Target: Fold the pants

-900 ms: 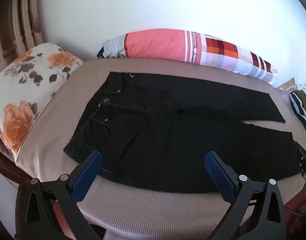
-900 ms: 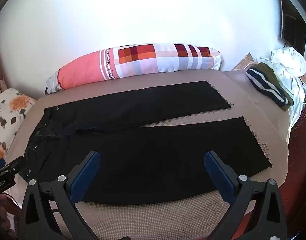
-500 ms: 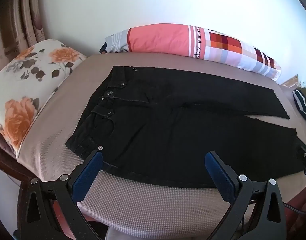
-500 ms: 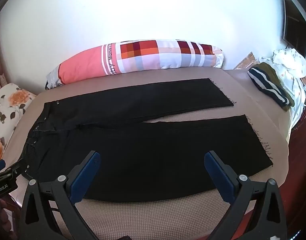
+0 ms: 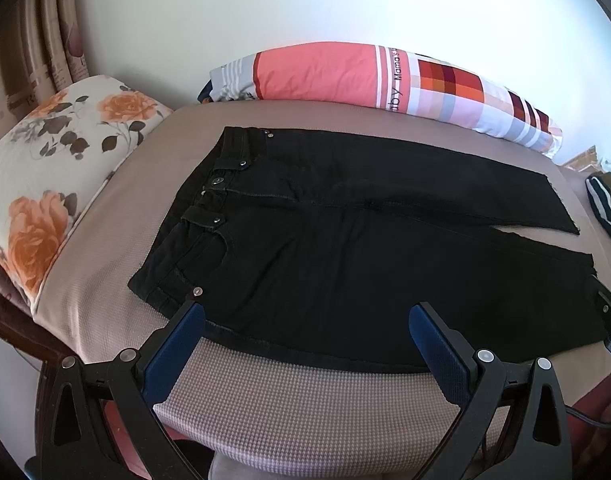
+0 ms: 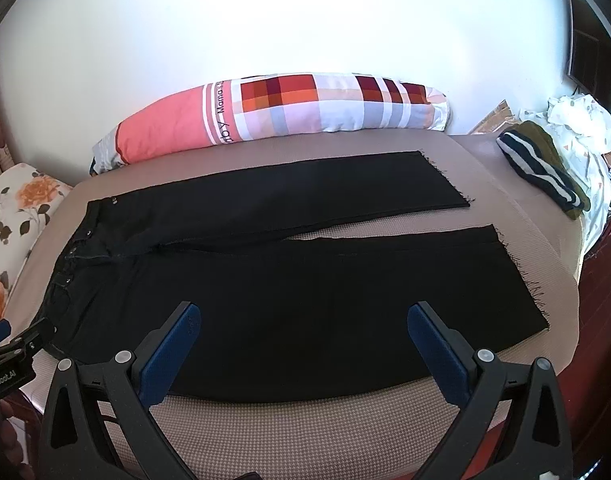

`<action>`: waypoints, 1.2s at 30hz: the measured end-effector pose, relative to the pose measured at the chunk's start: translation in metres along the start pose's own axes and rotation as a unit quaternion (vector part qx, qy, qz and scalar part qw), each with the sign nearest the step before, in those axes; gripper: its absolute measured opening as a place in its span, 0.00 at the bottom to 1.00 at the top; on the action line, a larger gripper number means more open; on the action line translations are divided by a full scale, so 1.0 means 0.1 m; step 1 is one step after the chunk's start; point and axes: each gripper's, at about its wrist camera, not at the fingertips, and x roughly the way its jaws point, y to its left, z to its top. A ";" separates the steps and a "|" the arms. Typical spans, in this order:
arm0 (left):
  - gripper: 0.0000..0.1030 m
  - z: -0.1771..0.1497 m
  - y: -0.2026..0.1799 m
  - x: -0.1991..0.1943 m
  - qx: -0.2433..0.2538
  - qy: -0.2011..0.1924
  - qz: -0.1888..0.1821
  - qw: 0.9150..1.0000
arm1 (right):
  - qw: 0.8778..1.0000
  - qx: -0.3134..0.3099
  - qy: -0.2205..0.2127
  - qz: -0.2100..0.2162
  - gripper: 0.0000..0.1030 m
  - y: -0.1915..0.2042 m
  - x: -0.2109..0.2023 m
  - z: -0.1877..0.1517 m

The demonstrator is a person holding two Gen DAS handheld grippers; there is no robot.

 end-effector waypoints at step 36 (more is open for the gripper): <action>0.98 -0.02 0.00 0.06 0.008 0.007 0.005 1.000 | 1.000 -0.003 0.006 0.004 1.00 0.00 0.04 -0.01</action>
